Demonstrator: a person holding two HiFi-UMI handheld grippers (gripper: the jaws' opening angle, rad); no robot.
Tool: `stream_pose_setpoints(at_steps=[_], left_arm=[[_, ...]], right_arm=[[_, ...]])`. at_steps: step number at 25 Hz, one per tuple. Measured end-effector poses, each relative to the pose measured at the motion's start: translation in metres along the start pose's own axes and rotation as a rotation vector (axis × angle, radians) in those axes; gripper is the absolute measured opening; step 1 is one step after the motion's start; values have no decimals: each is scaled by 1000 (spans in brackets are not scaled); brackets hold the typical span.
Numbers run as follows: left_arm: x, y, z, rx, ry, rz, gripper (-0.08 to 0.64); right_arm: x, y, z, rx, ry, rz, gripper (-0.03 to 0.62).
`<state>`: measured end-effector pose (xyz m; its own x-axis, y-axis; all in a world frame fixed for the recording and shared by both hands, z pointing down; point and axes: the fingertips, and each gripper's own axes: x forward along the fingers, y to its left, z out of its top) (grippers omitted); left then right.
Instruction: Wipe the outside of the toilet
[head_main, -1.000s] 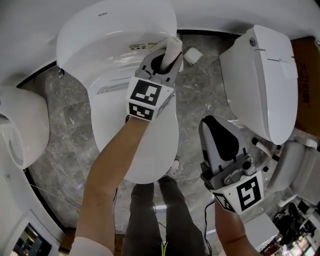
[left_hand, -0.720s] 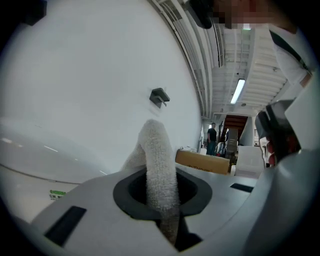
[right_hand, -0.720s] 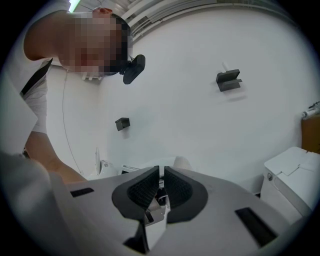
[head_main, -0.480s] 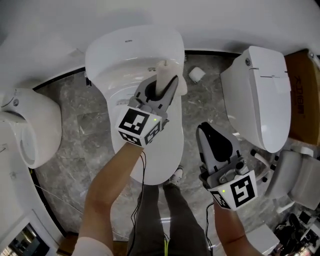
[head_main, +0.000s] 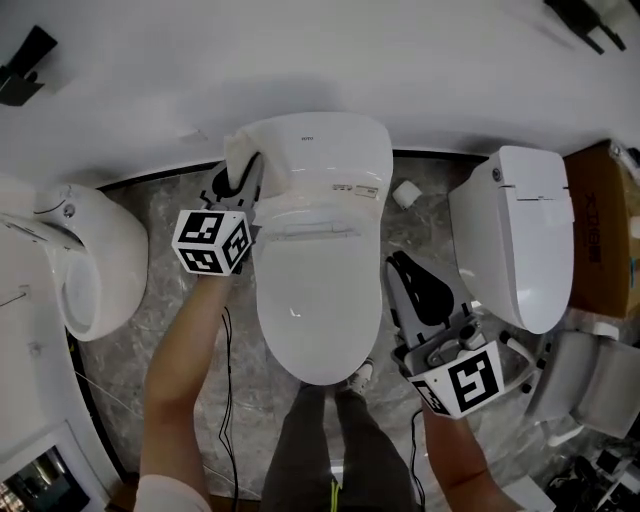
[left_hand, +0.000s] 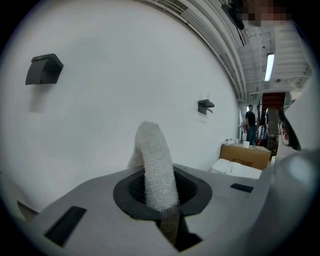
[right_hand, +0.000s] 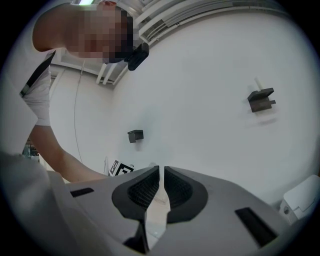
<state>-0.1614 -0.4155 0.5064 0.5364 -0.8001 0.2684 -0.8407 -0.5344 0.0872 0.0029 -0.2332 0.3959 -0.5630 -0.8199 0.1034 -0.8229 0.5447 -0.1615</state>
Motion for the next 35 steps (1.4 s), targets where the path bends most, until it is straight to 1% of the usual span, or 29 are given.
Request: stream_pose_setpoints(at_steps=[3,7,12,14,17,20,22,26,29,32,35], left_arm=[[-3,32,-2,25,28,42,60],[-11,71,1,25,32,91,60],[-22,105,9,63,54,146,60],[-18,112,2,84,91,159,60],[-2,113,-17,122,142,169,60],[14,110,-33,112,155,185,60],[27,103,-43,111,168,176,60],[56,75,-54,114,197,100,58],[74,53,-63,88,219,42,58],[86,26,-71,60,223,-15,58],[95,5,-78,67,234,-29,58]], right_arm=[[8,3,-2,0,2,-3,54],[17,4,-11,4,14,-12,54],[23,8,-15,20,14,-19,54],[27,11,-13,19,10,-17,54],[31,14,-16,18,14,-12,54],[33,15,-21,11,29,-7,54],[33,14,-26,10,37,-11,54],[32,12,-34,13,48,-17,54],[29,8,-41,20,52,-26,54],[23,2,-48,31,55,-40,54],[14,-5,-50,36,58,-52,54]])
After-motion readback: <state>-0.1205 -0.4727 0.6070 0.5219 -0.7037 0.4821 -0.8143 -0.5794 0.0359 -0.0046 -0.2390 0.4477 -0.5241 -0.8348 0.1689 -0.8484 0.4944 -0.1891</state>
